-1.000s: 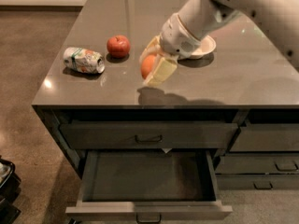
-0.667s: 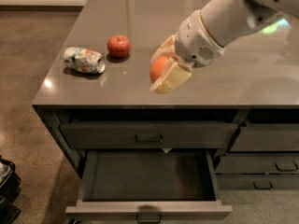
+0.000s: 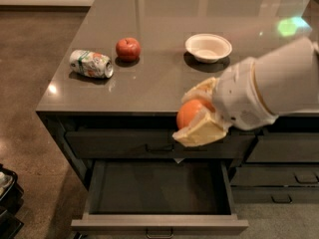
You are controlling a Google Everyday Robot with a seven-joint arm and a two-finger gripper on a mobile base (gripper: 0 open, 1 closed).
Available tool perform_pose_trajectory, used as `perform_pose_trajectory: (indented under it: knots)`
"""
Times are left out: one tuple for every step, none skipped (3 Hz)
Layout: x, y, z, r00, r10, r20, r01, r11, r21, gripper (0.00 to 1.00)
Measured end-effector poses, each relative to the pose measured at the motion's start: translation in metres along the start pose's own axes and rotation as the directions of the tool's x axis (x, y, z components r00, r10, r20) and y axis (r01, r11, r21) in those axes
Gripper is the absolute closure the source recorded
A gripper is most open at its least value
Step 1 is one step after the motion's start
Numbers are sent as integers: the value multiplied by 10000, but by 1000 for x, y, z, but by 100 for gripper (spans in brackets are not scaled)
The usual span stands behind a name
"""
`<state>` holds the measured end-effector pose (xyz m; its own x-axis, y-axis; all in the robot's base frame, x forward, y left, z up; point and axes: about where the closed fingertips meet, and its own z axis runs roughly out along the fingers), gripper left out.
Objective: Place orange into middle drawer
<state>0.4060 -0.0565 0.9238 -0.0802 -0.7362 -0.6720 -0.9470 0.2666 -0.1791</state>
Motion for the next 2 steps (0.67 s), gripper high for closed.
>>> perform_pose_trajectory:
  knots:
    - [28,-3,27,9959,95,903,-92,10000,-38,100]
    - [68,-18,82,9803,510,1908,-390,9971,-660,100]
